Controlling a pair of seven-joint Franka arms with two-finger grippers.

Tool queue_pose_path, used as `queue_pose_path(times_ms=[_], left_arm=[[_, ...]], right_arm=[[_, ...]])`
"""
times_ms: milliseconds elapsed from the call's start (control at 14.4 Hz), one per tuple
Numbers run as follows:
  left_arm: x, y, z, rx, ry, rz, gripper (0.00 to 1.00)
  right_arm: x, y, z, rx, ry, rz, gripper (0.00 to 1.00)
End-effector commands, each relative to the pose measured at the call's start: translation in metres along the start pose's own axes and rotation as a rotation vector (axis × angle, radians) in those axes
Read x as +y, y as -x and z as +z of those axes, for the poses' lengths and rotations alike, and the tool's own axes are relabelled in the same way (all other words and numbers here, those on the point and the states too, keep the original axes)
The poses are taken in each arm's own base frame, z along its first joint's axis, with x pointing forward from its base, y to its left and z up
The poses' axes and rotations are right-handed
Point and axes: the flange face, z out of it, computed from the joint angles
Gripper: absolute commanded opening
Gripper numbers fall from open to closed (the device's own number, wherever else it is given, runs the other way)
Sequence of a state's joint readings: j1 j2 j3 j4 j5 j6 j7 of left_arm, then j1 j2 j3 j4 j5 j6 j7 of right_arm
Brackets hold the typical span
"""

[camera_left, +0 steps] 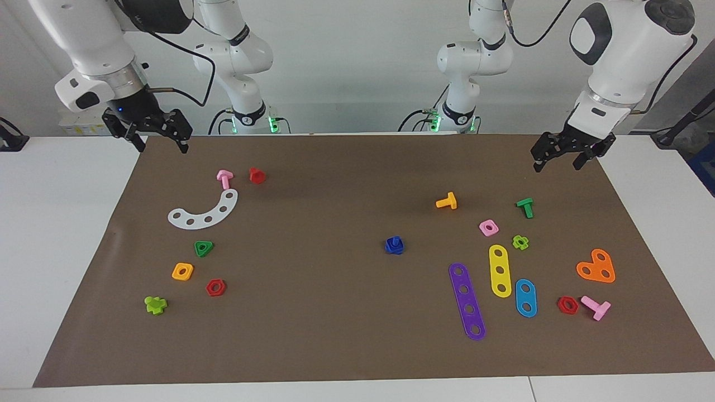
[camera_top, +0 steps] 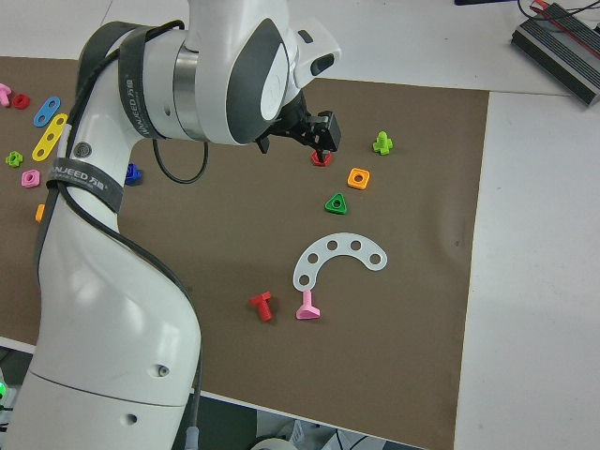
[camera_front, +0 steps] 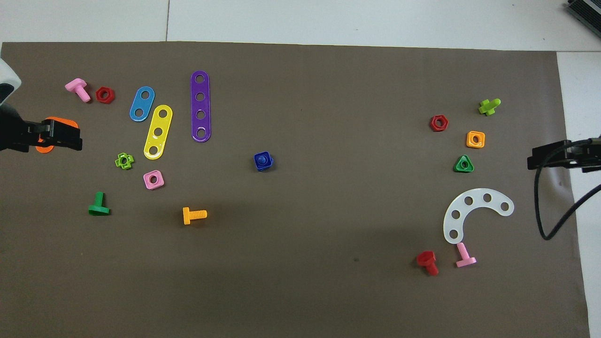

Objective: Unscrew and place screws in storage area
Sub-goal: 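Move the left gripper toward the blue nut-and-bolt piece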

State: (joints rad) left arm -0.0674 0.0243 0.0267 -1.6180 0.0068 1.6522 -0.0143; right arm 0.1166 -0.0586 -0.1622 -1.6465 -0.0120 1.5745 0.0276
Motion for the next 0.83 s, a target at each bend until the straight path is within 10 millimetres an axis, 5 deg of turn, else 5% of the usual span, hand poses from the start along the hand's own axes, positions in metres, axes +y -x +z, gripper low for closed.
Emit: queue_pose_path(times_ms=[0,416,624,763], left_arm=[[-0.002,0.007,0.001,0.009,-0.02,0.0,1.0],[0.008,0.014,0.015,0.01,0.005,0.012,1.0],[0.054,0.008,0.035,0.002,0.099,-0.024,1.0],[0.109,-0.006,0.064,0.009,0.1,-0.061,1.0]], right_arm=[[-0.002,0.002,-0.001,0.002,-0.022,0.011,1.0],[-0.002,0.002,-0.001,0.002,-0.022,0.01,1.0],[-0.002,0.002,-0.001,0.002,-0.022,0.01,1.0],[-0.002,0.002,-0.001,0.0,-0.022,0.01,1.0]])
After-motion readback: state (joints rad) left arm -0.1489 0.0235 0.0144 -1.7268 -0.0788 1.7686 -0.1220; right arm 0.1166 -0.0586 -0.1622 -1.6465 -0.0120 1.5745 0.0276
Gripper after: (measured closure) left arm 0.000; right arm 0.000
